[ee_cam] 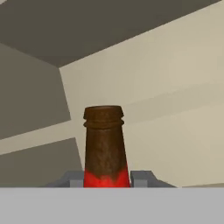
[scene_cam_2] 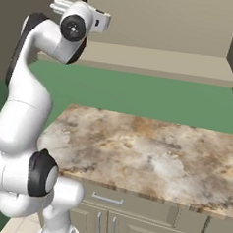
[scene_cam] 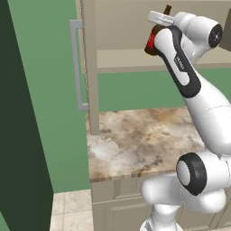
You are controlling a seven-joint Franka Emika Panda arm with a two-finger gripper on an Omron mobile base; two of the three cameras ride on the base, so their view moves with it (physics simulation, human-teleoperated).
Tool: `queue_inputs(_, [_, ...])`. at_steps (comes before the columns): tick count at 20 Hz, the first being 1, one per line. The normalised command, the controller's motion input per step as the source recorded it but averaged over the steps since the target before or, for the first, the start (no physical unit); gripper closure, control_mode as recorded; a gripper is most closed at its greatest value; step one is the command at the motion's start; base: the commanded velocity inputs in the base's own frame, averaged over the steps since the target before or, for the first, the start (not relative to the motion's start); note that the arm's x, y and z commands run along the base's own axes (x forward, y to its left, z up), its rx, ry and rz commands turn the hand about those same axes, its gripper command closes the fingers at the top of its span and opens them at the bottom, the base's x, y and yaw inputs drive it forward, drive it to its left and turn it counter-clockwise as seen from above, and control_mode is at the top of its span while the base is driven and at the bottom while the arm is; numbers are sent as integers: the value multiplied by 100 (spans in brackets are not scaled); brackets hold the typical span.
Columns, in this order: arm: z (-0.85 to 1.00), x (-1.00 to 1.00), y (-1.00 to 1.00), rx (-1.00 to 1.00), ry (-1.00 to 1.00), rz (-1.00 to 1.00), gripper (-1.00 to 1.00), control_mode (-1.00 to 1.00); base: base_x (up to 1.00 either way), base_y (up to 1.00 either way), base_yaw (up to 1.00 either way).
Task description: Open the cabinet directly in front. Then move the beer and the mug to the dining counter with the jar on it.
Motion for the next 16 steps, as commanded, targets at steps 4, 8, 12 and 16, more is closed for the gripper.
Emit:
queue_inputs(4, [-5, -100, -27, 0, 24, -9, 100, -100, 0, 0, 0])
queue_inputs(8, [-23, -99, -13, 0, 9, -6, 100, -100, 0, 0, 0])
queue_inputs(12, [-58, -89, 0, -1, 5, -3, 100, -100, 0, 0, 0])
queue_inputs(16, [-89, -88, 0, 0, -2, 0, 100, -100, 0, 0, 0])
